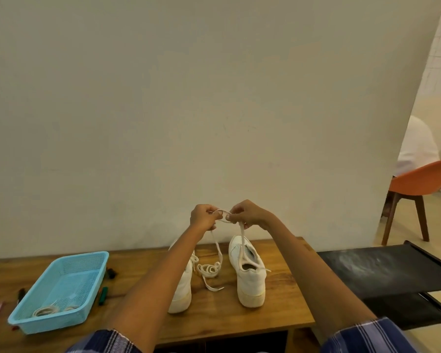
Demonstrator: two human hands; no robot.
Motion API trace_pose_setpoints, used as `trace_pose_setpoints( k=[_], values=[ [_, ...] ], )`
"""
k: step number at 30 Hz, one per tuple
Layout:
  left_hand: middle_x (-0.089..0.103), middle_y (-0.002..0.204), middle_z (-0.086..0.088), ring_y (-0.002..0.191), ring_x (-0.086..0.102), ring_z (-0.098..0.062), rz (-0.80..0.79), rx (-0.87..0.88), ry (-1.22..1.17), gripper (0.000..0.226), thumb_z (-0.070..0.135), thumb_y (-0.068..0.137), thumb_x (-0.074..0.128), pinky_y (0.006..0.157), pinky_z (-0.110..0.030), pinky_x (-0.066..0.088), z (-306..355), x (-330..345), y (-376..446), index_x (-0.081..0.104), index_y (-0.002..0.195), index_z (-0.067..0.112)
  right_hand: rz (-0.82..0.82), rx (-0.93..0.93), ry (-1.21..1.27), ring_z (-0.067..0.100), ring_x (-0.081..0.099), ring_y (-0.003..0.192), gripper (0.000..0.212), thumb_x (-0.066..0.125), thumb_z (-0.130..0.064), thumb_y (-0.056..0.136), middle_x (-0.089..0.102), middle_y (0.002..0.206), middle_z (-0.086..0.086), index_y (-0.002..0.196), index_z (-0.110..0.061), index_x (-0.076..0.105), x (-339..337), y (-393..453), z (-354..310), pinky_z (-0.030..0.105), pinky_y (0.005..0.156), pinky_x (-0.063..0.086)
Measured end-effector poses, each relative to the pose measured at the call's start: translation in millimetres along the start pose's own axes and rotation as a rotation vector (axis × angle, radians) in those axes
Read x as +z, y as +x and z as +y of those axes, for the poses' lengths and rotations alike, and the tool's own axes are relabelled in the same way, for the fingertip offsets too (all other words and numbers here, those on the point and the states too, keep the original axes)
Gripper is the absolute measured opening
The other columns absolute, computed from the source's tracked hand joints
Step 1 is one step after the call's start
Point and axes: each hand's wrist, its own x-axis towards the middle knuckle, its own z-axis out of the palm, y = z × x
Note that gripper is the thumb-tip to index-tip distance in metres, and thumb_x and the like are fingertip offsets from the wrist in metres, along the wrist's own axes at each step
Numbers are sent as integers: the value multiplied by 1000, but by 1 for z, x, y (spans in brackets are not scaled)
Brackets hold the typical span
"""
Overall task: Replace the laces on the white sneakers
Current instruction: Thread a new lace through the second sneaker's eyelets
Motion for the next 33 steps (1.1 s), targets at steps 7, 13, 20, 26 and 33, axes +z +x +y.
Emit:
trace_pose_setpoints(
  k=[7, 13, 20, 26, 33],
  values=[
    [68, 99, -12, 86, 63, -25, 67, 9, 196, 22, 14, 82, 72, 78, -35, 54, -19, -21, 12, 70, 101, 3, 289, 29, -63, 14, 45, 46, 30, 69, -30, 86, 50, 52, 2, 75, -1, 69, -15, 2, 27, 23, 49, 38],
    [68, 105, -5, 98, 64, -21, 82, -155, 675, 19, 12, 87, 63, 72, -26, 47, -28, -28, 15, 69, 104, 9, 911, 159, 86, 22, 54, 70, 33, 53, -31, 95, 59, 75, 6, 85, -2, 67, -29, 5, 36, 29, 60, 36],
    [47, 138, -10, 125, 46, -24, -383, 119, 169, 60, 9, 84, 69, 103, -36, 41, 8, 9, 13, 42, 137, 11, 174, -159, -23, 10, 48, 56, 21, 62, -23, 90, 58, 61, -2, 76, -11, 70, -10, 9, 12, 23, 60, 40],
    [65, 90, -14, 63, 53, -15, -417, 76, -23, 25, -5, 94, 45, 68, -26, 51, -1, 18, 13, 64, 109, 1, 18, -87, 88, 8, 43, 49, 28, 62, -34, 90, 58, 61, 0, 77, -10, 68, -4, 8, 19, 16, 47, 34],
    [67, 84, -15, 64, 57, -18, 46, -43, 166, 23, 1, 93, 48, 78, -32, 56, -52, 9, 33, 70, 100, -5, 173, 76, 141, 11, 40, 47, 27, 64, -25, 90, 51, 57, 2, 81, 0, 68, -18, 8, 58, 17, 43, 33]
  ],
)
